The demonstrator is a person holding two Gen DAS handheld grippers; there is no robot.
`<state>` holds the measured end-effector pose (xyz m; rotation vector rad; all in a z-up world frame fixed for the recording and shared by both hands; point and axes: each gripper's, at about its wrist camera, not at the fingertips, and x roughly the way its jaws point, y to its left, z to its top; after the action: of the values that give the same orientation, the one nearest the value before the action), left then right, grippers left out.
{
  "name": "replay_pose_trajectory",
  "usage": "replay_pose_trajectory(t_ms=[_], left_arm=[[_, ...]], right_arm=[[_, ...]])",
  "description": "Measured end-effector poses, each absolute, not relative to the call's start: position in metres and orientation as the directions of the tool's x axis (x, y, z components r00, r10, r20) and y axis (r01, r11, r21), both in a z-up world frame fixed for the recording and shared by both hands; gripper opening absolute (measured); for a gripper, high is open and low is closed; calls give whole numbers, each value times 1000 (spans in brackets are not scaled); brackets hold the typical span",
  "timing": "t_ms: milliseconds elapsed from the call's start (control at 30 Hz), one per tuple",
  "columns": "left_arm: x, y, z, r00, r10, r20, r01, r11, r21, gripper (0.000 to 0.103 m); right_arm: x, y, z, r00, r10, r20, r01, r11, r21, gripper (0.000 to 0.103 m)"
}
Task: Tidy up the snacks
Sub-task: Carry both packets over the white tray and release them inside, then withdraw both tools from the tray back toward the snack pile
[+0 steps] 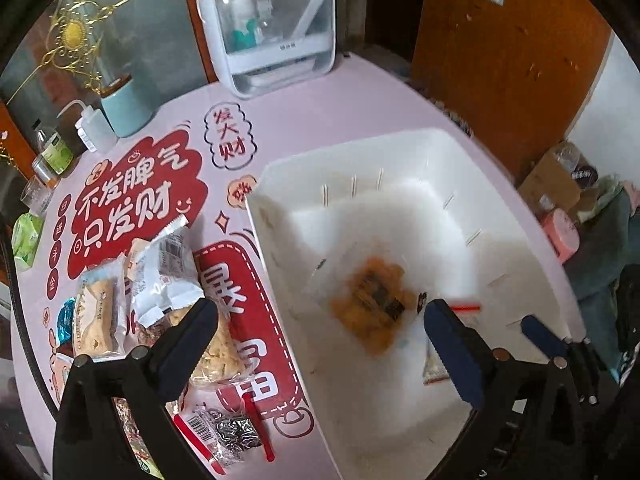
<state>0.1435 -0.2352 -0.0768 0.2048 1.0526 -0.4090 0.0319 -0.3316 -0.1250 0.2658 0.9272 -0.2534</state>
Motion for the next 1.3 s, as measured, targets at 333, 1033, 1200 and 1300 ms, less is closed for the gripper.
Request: replay_pose_trajectory(t_ms=[333,1033,1200,1300], left_arm=[[131,-217,-56,455,-275,-847,428,902,-62,102],[93,-68,-1,566,-301,-767,421,906,-44,102],[94,-12,21,618,-273,-738,366,930,-38,102],[95,28,30,648,-245,-721,318,947,-36,102]], right_arm=[[25,-319,-115,577,-125,-807,328,940,89,78],[3,-266,-51,588,-292,-754,435,900,-10,78],[10,-229,-19,644,-288,-709,393,919,-16,78],[18,-204,-8,669,-274,-691,357,934,-24,78]])
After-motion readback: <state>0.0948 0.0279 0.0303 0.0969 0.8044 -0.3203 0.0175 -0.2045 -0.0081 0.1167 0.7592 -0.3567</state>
